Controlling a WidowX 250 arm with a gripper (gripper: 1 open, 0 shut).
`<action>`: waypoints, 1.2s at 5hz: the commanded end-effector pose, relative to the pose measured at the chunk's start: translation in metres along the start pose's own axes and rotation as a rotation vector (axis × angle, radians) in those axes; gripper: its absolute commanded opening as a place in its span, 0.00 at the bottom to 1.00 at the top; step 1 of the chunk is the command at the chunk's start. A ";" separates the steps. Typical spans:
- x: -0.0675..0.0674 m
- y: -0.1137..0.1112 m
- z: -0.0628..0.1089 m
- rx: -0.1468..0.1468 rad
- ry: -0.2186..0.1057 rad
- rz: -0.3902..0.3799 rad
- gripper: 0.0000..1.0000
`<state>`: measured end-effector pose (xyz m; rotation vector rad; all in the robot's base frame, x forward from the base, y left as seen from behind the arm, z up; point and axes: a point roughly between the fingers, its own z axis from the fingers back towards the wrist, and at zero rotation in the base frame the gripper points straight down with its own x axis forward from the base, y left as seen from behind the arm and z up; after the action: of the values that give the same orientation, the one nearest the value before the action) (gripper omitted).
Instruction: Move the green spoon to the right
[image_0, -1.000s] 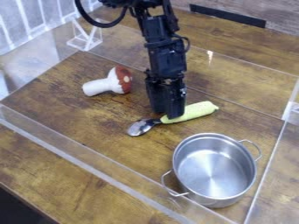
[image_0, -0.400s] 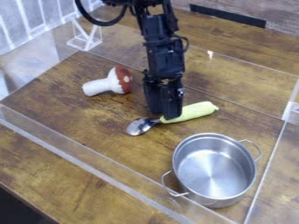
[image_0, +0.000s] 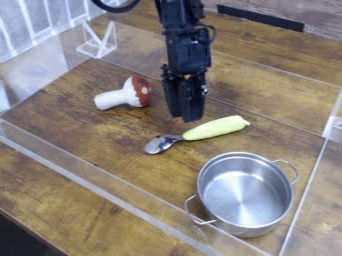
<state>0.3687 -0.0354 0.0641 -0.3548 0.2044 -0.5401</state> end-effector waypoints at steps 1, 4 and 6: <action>-0.003 -0.017 0.053 0.084 -0.116 -0.002 1.00; -0.015 -0.014 0.051 0.106 -0.087 -0.028 1.00; -0.026 -0.005 0.036 0.111 -0.052 -0.108 1.00</action>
<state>0.3511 -0.0269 0.0710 -0.3080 0.1952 -0.6509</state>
